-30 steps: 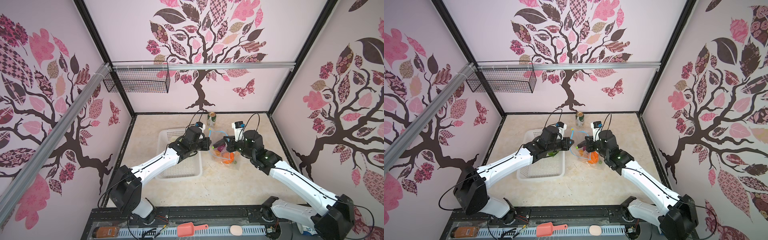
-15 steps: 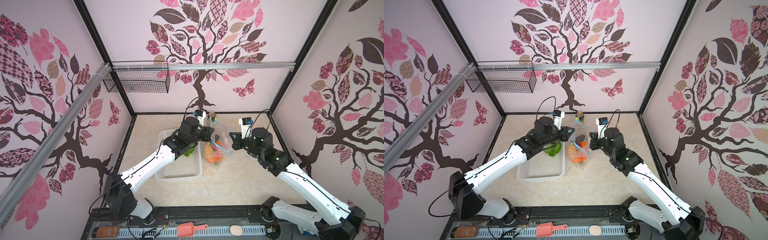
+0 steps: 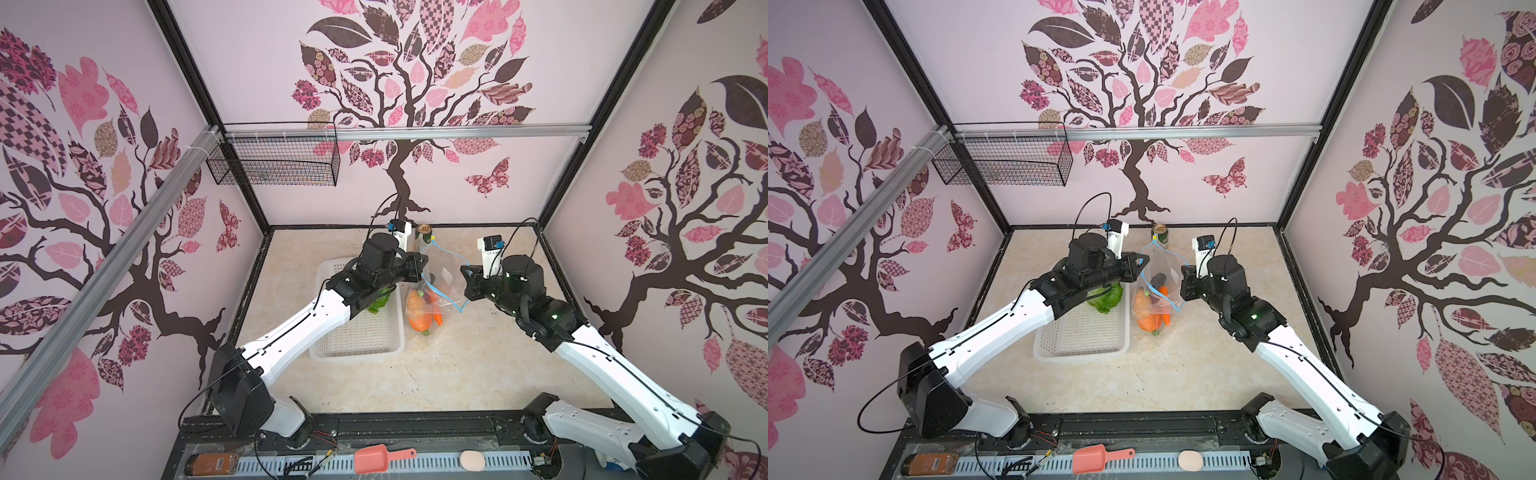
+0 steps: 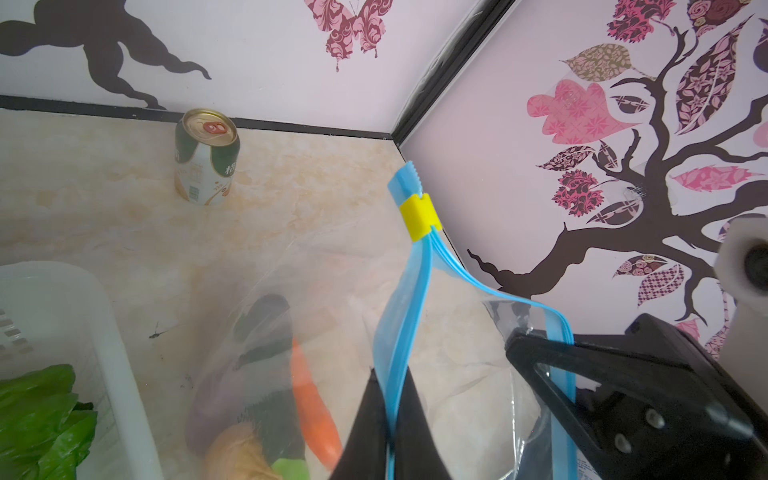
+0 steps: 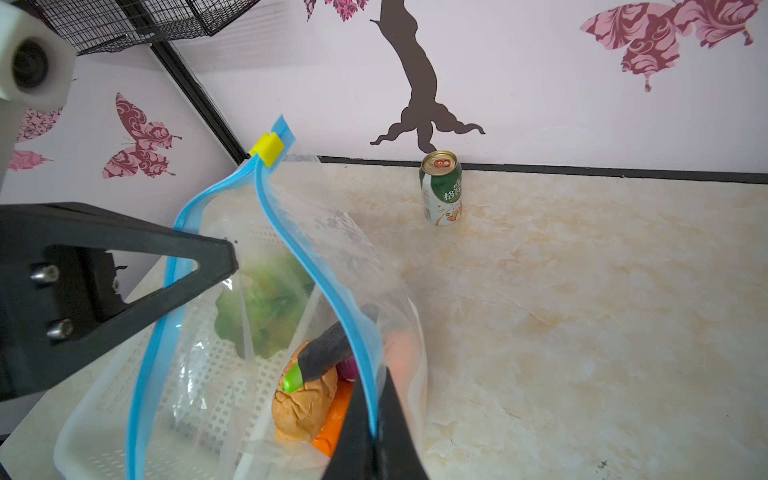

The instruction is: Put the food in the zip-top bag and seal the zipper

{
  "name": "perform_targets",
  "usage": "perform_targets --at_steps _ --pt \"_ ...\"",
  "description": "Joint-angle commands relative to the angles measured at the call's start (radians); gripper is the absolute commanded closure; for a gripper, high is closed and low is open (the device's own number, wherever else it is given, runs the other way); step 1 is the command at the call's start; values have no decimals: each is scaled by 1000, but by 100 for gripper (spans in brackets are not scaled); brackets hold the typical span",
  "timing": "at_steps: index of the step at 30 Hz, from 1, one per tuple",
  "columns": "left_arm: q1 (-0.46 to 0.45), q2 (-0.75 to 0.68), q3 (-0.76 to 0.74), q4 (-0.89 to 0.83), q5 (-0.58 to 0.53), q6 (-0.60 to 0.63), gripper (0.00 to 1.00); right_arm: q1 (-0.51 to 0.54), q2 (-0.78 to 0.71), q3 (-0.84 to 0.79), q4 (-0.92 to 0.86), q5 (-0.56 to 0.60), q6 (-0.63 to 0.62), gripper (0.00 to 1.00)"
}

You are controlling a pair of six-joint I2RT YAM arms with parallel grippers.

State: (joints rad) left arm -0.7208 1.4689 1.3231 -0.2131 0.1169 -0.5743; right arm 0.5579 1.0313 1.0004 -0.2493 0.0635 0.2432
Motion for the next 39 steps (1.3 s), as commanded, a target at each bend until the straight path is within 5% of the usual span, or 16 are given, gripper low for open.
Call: perform_targets --at_steps 1,4,13,24,39 --pt "4 -25 3 -16 -38 7 52 4 13 -19 68 -34 9 100" --pt "14 -60 2 -76 -107 11 22 4 23 -35 131 -62 19 100" --pt "192 -211 -156 -142 -172 -76 1 4 52 -44 184 -71 7 100" --pt "466 -243 -360 -207 -137 -265 1 5 38 -67 187 -45 -16 100" --pt "480 -9 -374 -113 -169 -740 2 4 10 -79 185 -39 -27 100"
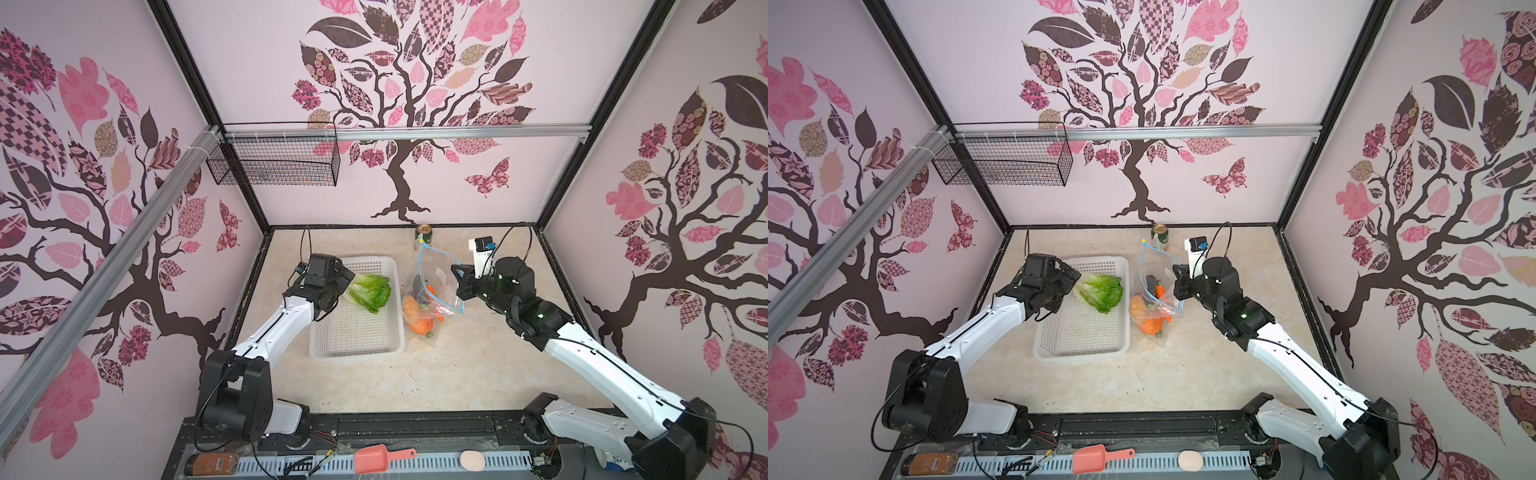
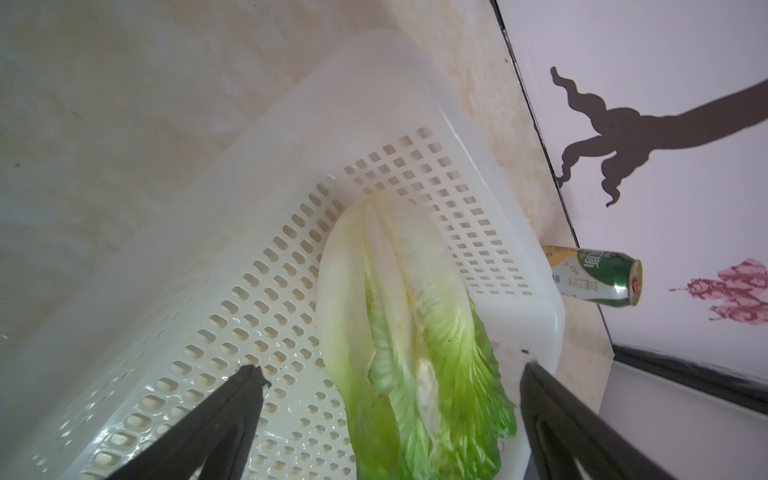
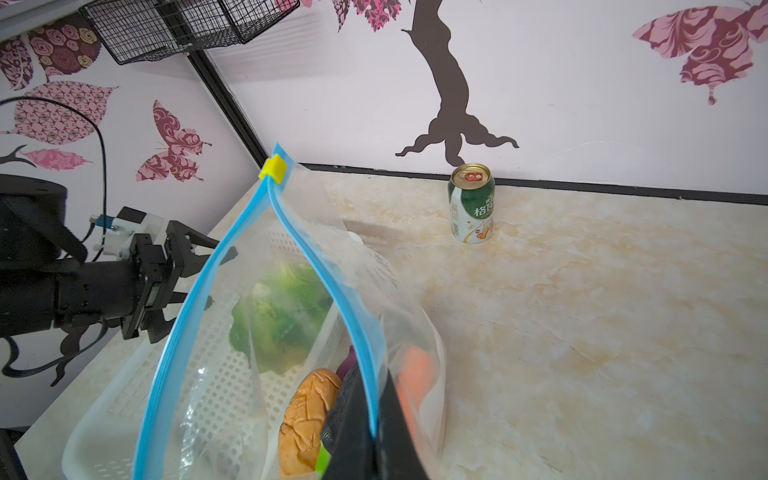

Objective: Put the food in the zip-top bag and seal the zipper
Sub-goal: 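Move the left gripper over the basket and lower onto the lettuce, then grasp the green lettuce by its pale stem end and lift it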

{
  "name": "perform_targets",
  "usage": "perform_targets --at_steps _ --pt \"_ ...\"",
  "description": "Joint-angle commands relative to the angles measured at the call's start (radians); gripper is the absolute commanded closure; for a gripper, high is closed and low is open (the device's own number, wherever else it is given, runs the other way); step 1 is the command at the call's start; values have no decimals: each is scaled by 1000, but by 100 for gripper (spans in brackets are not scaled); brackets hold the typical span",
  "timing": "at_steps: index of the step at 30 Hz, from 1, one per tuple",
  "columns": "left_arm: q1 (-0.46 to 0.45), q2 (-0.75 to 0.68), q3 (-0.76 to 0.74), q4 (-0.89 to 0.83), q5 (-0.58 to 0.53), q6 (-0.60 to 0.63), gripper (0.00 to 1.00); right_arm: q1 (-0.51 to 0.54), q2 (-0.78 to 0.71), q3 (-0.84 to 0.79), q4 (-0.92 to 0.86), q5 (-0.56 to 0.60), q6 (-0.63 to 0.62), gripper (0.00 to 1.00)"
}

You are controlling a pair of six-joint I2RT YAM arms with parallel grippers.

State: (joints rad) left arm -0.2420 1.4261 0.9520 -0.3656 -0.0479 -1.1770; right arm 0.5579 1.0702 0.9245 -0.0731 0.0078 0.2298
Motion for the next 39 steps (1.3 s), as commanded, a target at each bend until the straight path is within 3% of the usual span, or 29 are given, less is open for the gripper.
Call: perform_targets --at_steps 1,9,21,39 --pt "2 58 2 47 7 -160 1 5 -31 -5 9 18 -14 100" --pt "0 208 23 123 74 -278 1 4 -36 -6 9 17 -18 100" --pt "-14 285 48 280 105 -275 1 5 -20 -6 9 12 -21 100" --pt "-48 446 146 206 150 -265 2 4 -24 -3 2 38 -31 100"
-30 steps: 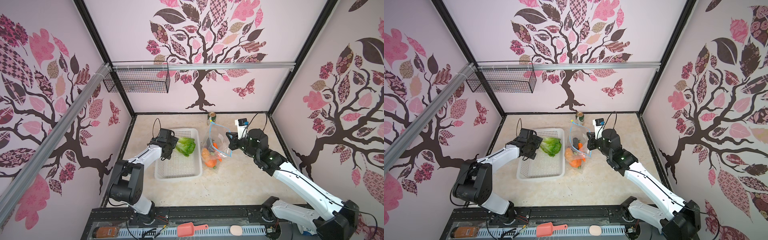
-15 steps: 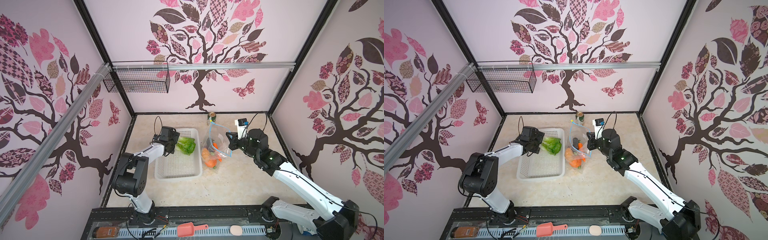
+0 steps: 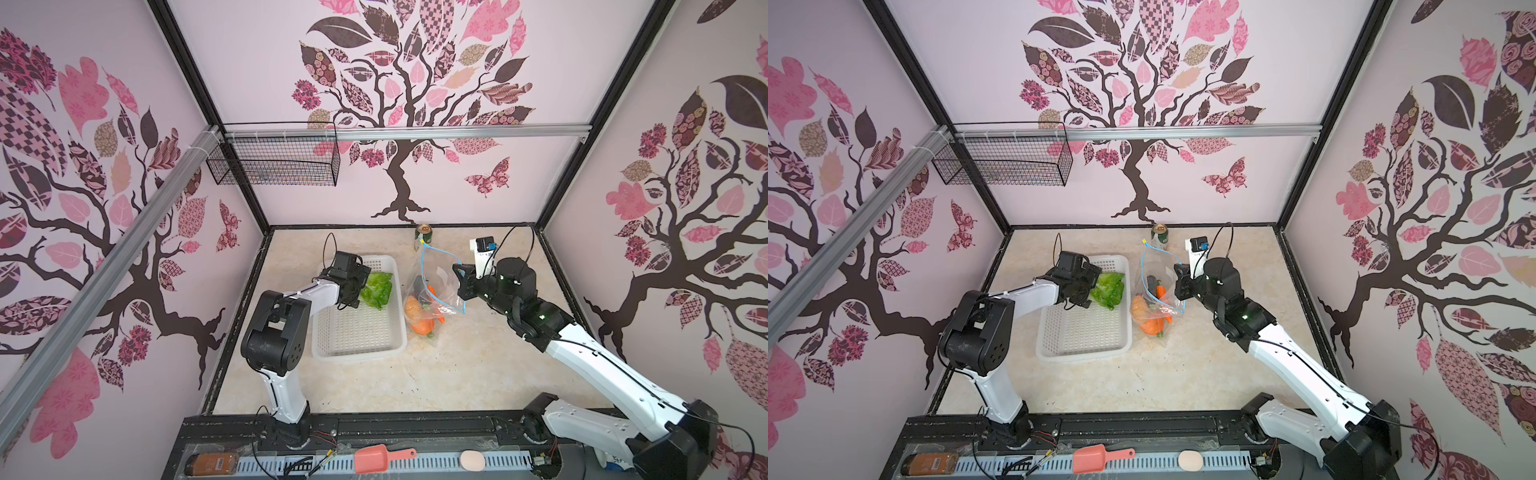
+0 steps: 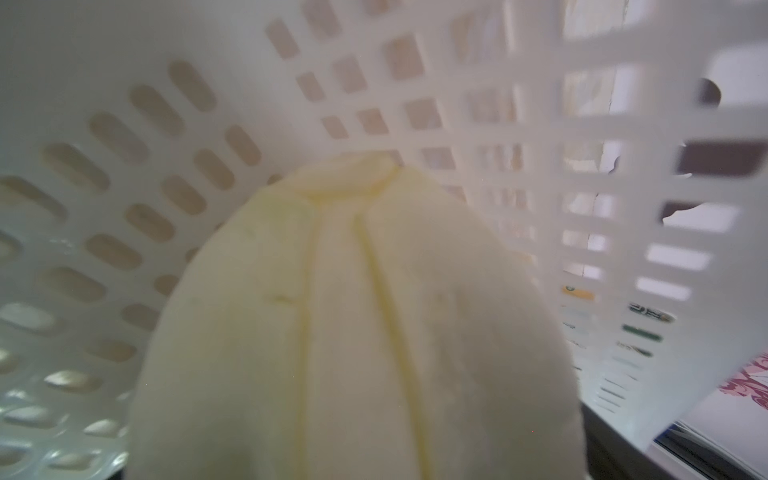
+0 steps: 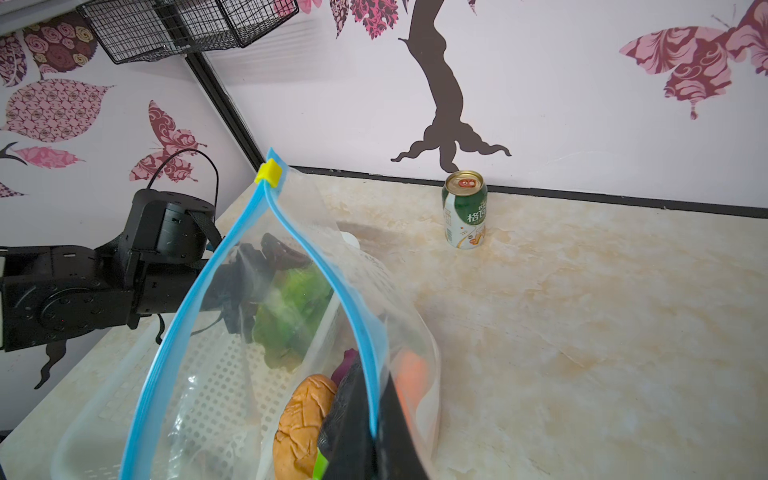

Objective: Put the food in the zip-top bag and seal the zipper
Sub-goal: 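Grasp the green lettuce by its pale stem end and lift it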

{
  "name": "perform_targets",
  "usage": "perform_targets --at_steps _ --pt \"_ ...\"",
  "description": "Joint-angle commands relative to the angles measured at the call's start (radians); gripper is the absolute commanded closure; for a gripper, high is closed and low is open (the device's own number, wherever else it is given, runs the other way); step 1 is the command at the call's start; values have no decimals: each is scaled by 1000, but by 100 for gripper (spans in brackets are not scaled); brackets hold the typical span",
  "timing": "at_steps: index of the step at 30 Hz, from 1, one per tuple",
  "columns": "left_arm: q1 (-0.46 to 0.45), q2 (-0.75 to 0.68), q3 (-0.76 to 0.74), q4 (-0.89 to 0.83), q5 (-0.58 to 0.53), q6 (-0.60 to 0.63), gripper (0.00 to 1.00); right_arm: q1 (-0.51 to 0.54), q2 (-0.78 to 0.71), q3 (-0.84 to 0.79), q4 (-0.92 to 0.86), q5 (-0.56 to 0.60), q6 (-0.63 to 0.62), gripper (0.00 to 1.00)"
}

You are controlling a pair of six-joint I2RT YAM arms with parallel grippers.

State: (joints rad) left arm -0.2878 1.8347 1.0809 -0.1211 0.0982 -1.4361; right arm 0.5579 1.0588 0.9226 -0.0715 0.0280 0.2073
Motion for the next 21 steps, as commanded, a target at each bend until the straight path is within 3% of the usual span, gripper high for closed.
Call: perform_targets --at_steps 1,7,9,13,21 --pt "-2 36 17 -38 -8 2 3 4 -14 -2 -2 18 -10 100" --pt "-2 -4 -15 -10 -57 23 34 4 -14 5 -2 13 -6 100" --pt "-2 -22 -23 -1 -61 30 39 4 -9 12 -1 0 -1 100" --pt "-1 -71 -29 6 -66 66 40 4 8 31 -1 -32 8 98" --pt "-3 -253 -35 -18 -141 221 40 5 53 82 1 -79 24 76"
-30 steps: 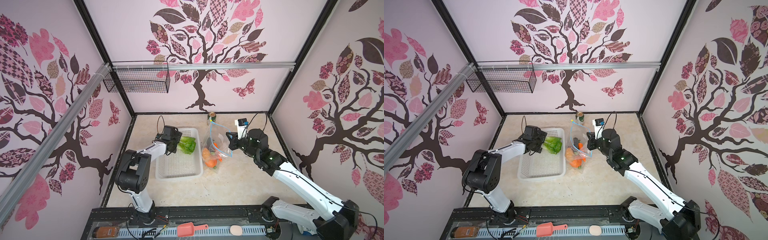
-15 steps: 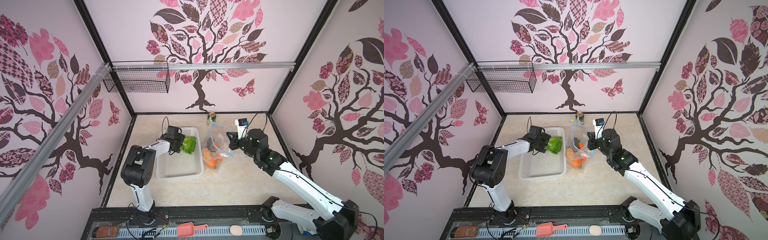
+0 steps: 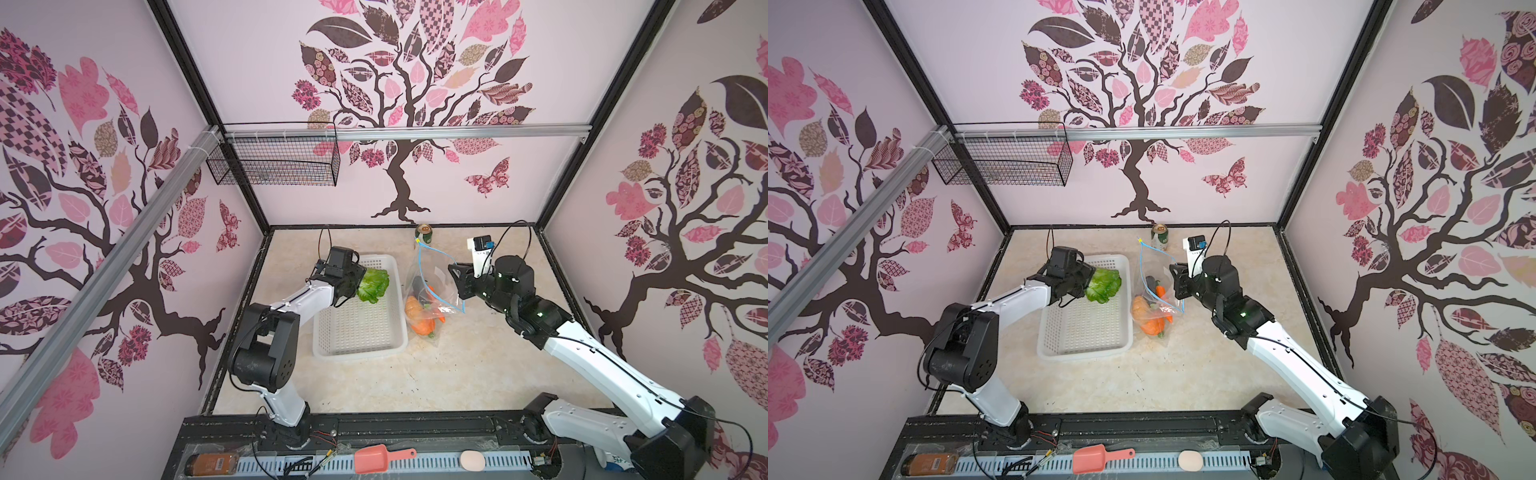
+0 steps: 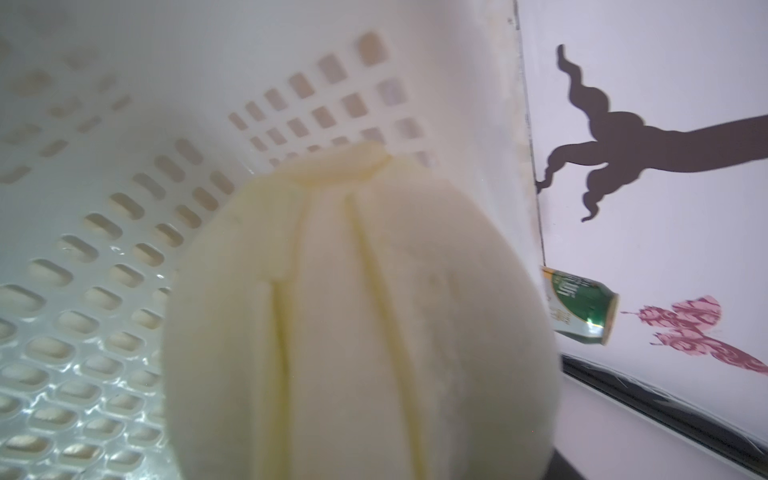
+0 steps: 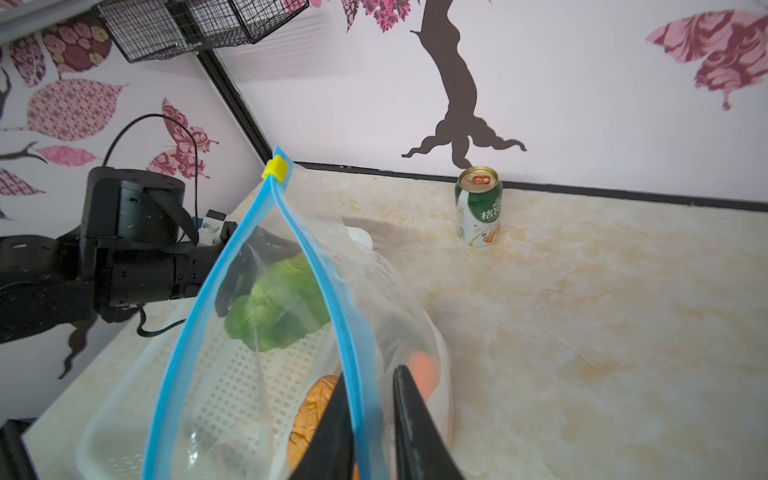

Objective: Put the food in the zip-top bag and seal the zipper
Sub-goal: 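Grasp the green lettuce by its pale stem end and lift it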

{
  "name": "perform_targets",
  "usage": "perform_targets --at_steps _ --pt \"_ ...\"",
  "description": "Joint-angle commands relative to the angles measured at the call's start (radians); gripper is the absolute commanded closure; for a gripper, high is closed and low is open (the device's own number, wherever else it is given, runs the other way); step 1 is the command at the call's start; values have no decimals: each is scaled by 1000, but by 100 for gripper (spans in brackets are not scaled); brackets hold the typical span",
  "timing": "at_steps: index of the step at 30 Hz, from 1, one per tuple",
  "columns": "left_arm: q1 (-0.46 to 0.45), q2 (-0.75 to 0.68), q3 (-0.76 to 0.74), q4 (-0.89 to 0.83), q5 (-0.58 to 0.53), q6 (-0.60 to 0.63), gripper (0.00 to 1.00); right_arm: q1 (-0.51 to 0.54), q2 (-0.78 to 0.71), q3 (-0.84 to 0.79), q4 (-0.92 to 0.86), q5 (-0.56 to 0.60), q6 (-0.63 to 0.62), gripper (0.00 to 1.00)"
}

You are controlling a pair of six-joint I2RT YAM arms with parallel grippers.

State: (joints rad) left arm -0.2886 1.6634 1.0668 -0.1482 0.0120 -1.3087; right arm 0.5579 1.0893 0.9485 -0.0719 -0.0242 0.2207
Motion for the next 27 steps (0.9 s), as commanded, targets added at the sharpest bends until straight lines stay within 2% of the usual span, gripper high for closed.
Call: perform_targets --at_steps 1,4,9,19,27 --pt "-1 -105 -24 1 -68 112 40 4 30 62 3 -32 12 76" --pt "-4 -182 -35 -10 -111 179 41 4 49 84 0 -44 16 78" --pt "-24 -288 -33 -18 -168 307 42 4 75 102 -11 -49 32 100" --pt "-118 -429 23 8 -184 490 44 5 92 120 -3 -110 72 100" --pt "-167 -521 21 118 -116 552 45 4 166 151 -2 -137 83 100"
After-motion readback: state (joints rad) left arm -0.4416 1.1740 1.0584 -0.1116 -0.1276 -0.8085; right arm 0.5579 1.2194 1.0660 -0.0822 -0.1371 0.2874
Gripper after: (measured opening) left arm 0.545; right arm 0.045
